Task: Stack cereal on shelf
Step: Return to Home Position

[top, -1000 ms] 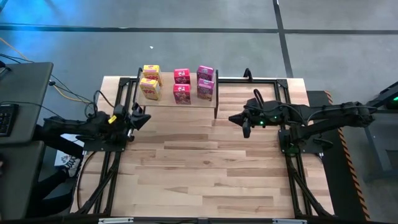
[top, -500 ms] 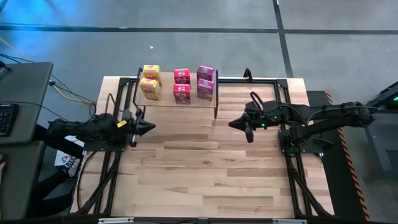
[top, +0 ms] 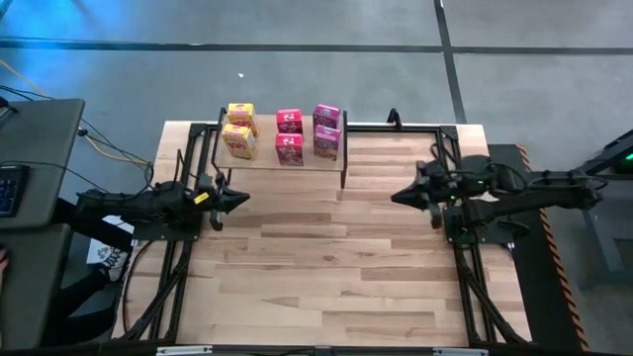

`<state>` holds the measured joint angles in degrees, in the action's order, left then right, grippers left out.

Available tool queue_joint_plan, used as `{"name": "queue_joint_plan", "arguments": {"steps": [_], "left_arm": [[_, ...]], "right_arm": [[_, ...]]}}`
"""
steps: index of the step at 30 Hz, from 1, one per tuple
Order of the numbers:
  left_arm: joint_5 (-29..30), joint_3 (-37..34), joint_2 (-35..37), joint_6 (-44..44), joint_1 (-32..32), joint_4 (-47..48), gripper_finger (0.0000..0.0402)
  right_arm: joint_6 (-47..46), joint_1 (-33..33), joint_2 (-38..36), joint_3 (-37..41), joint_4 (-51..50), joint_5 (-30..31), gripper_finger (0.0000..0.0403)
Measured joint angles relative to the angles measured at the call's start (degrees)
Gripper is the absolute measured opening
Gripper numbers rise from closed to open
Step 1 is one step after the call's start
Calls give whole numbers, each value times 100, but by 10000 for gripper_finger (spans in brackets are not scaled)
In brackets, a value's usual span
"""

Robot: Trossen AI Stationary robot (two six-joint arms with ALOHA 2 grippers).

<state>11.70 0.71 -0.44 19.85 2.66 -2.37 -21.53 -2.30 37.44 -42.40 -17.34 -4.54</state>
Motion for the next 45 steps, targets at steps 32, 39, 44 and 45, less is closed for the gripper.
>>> {"name": "queue_joint_plan", "arguments": {"steps": [32,39,44,45], "left_arm": [[-20,2,-2,-97,0,-7,1],[-20,2,-2,-97,0,-4,1],[-20,2,-1,-97,0,-4,1],[-20,2,0,-97,0,-4,1]], "right_arm": [[979,-295,-3730,4182,2330,68,0],[1271,-295,-3706,4182,1870,85,0],[1053,-297,-3706,4184,1869,107,0],[975,-297,-3706,4184,1865,135,0]]}}
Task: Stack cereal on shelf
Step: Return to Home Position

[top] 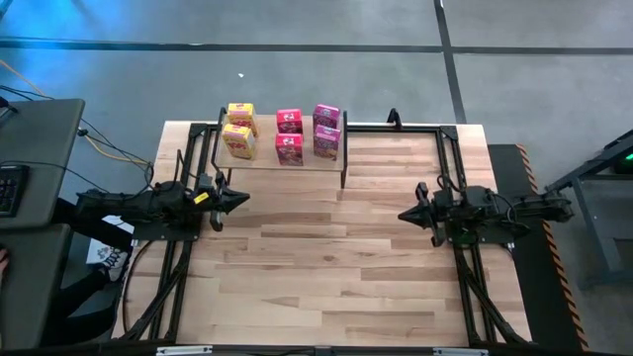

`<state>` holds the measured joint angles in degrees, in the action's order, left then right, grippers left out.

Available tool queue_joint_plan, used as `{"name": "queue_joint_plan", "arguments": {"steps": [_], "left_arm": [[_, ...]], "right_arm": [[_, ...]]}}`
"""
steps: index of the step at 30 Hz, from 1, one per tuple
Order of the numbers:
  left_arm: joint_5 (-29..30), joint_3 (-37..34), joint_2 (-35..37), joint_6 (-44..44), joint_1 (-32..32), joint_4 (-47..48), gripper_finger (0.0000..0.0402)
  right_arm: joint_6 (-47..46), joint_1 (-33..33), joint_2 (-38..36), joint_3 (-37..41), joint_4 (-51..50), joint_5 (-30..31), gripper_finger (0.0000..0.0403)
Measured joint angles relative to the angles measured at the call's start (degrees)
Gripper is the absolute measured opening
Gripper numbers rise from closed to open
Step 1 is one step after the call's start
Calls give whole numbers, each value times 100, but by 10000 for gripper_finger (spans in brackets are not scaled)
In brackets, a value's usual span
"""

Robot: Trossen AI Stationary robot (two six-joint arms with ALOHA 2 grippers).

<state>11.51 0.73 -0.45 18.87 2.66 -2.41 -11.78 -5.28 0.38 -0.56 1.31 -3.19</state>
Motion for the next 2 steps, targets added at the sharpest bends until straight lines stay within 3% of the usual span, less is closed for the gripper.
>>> {"name": "queue_joint_plan", "arguments": {"steps": [2], "left_arm": [[0,0,-2,0,2,2,1]], "right_arm": [[-11,0,0,0,-1,11,0]]}}
